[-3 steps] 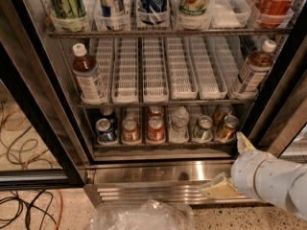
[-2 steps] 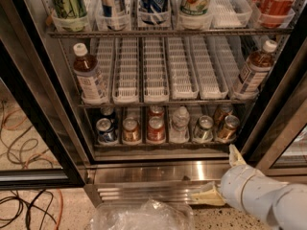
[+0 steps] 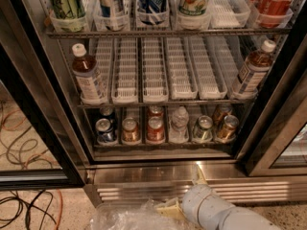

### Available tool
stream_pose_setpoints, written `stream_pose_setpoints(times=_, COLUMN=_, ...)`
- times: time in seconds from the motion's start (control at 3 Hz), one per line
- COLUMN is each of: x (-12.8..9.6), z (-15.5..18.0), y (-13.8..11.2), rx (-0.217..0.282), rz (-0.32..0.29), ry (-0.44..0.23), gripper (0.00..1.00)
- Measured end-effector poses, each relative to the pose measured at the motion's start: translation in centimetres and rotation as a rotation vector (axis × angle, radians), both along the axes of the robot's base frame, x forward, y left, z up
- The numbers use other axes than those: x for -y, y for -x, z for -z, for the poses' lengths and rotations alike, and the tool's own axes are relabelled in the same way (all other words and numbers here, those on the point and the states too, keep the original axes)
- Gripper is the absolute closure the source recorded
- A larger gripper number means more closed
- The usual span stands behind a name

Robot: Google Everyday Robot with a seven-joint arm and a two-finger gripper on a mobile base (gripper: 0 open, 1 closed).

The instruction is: Pick orange can from bottom shelf of fridge

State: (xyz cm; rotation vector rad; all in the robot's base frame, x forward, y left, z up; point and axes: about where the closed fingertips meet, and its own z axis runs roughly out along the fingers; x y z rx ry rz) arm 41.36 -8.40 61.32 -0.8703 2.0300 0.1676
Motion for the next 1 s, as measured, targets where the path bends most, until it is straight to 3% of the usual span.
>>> stream_pose_setpoints(times=0.33, x=1.16, z=-0.08, y=-1.37, rx=0.04, rz=0.059, ry=0.01, gripper=0.0)
stream_pose_setpoints(times=0.67, x=1.17, z=-0.12, y=-1.37, rx=0.041, rz=0.059, ry=0.01, gripper=0.0)
stream_pose_setpoints(times=1.0, x=1.65, z=0.13, y=-1.99, rx=0.078, rz=0.1, ry=-0.035, gripper=0.0)
